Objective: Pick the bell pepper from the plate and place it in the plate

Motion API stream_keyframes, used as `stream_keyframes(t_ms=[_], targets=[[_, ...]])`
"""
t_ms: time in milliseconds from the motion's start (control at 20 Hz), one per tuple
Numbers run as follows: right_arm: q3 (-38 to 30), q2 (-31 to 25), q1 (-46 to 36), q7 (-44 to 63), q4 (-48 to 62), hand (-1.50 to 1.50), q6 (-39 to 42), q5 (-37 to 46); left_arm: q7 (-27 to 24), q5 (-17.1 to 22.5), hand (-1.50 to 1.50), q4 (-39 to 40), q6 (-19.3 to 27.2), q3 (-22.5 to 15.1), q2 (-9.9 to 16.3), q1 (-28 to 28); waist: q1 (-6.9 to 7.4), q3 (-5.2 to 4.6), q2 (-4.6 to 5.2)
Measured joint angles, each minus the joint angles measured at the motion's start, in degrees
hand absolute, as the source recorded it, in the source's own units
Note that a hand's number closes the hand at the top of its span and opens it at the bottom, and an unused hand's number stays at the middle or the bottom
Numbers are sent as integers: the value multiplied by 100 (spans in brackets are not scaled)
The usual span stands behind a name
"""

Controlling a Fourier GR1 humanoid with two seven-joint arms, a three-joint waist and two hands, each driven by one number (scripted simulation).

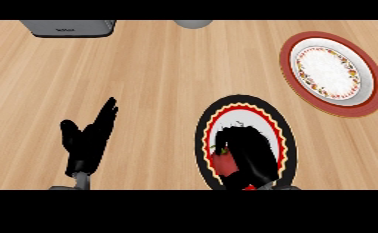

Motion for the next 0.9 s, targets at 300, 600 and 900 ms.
stream_keyframes(t_ms=[300,600,900], targets=[[137,633,-370,1613,116,150,-624,707,37,31,0,-17,-63,68,34,-13,11,-5,10],[218,787,-700,2310,-290,150,-1690,1483,-2,6,0,-15,-86,83,8,9,-9,-3,3],[-180,823,-659,2768,-857,150,-2464,1692,25,66,0,-3,-181,165,33,13,-25,-2,6]])
